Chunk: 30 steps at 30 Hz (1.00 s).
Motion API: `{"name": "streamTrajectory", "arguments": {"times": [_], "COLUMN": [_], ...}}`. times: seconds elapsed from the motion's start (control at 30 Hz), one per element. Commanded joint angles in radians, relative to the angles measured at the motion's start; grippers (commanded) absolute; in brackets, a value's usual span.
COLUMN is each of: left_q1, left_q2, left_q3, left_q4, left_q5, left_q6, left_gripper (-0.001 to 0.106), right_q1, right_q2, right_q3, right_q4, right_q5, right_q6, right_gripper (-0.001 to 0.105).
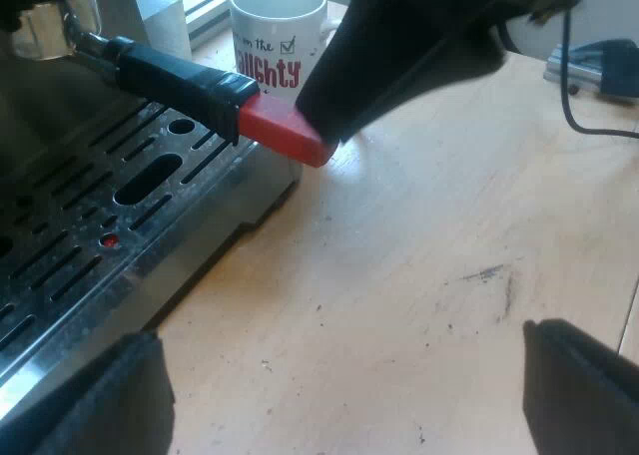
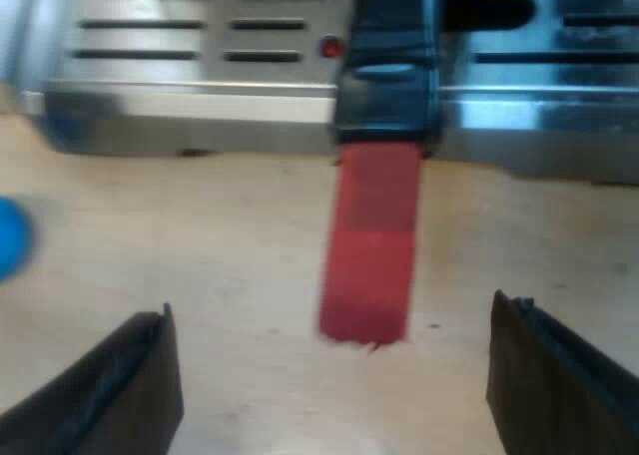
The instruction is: Grind coffee beans and then tamp
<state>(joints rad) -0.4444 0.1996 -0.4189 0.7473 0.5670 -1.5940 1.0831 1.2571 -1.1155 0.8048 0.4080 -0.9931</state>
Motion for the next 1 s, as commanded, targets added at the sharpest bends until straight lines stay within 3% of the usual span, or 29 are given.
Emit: {"name": "streamTrajectory", "arguments": {"times": [0.03, 0.17, 0.43, 0.77, 1.0], "left_q1": [-0.005, -0.005, -0.005, -0.005, -0.005], "left_q2": [-0.004, -0.004, -0.004, -0.004, -0.004], "left_q3": [-0.009, -0.009, -0.009, -0.009, -0.003], "left_q4": [-0.006, -0.006, -0.006, -0.006, -0.006], "left_q5": [0.012, 0.012, 0.012, 0.012, 0.012], "left_q6": [0.006, 0.006, 0.006, 0.006, 0.006], "left_gripper": [0.074, 0.074, 0.074, 0.074, 0.074], "right_q1": [-0.028, -0.033, -0.062, -0.094, -0.094], "right_q2": [0.02, 0.054, 0.127, 0.13, 0.13], "right_q3": [-0.007, -0.007, -0.005, 0.112, 0.121], "right_q4": [-0.015, -0.075, -0.115, -0.279, -0.336], "right_q5": [-0.016, -0.008, -0.008, -0.046, 0.021], "right_q6": [-0.065, -0.111, -0.111, -0.116, -0.204], "right_gripper": [0.067, 0.067, 0.067, 0.067, 0.067]}}
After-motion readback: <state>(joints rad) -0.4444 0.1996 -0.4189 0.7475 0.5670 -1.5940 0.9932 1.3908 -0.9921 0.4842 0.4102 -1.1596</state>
